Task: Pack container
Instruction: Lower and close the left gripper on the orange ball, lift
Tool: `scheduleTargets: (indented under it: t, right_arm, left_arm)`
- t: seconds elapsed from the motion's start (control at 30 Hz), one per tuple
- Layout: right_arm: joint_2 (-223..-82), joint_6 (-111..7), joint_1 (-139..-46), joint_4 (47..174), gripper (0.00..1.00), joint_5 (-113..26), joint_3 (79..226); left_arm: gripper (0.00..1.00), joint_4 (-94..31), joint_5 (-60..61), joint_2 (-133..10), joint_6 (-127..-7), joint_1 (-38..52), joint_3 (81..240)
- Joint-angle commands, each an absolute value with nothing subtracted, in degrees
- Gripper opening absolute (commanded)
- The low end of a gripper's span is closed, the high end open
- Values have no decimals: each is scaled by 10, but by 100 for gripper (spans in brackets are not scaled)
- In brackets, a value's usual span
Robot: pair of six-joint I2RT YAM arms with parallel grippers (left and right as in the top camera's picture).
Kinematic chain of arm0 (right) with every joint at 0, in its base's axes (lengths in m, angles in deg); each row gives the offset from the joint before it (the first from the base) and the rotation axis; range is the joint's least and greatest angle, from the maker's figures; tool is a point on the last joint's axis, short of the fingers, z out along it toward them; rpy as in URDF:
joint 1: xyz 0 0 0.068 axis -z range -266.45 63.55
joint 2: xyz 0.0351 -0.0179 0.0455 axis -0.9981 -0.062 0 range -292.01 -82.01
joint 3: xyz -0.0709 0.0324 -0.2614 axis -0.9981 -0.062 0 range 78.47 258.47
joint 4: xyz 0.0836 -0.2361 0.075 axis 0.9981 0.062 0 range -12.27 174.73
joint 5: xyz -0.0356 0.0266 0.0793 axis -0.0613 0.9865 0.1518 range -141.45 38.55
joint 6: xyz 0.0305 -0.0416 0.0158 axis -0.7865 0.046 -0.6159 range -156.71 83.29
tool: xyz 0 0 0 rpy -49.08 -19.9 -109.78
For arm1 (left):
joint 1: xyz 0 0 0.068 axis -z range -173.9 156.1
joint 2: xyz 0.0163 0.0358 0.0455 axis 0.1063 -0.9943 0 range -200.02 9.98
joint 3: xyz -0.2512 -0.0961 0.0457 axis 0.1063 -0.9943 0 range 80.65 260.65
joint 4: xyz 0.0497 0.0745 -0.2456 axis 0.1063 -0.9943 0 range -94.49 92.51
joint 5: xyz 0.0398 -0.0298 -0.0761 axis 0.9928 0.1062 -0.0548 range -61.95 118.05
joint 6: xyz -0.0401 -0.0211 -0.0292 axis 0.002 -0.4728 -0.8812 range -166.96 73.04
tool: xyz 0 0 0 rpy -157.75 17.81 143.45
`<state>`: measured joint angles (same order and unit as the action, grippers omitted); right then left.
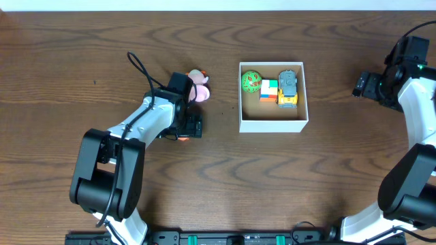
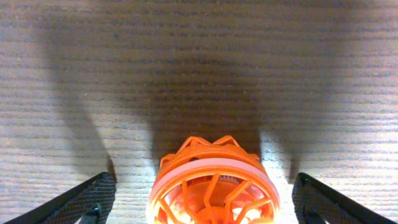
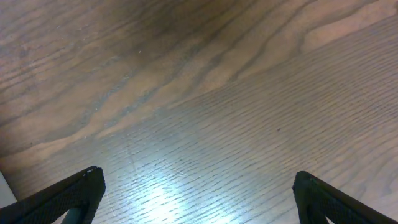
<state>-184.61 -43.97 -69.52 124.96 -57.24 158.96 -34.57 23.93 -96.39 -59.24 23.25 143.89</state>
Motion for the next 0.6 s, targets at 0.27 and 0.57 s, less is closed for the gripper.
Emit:
scheduleTargets:
  t: [0.27, 0.57]
  right_arm:
    - [-1849, -450, -693, 1249, 99, -572, 1588]
    - [-1849, -450, -693, 1249, 99, -572, 1588]
  left_arm:
    - [67, -347, 240, -971, -598, 232, 1437]
    - [55, -347, 240, -971, -598, 232, 1437]
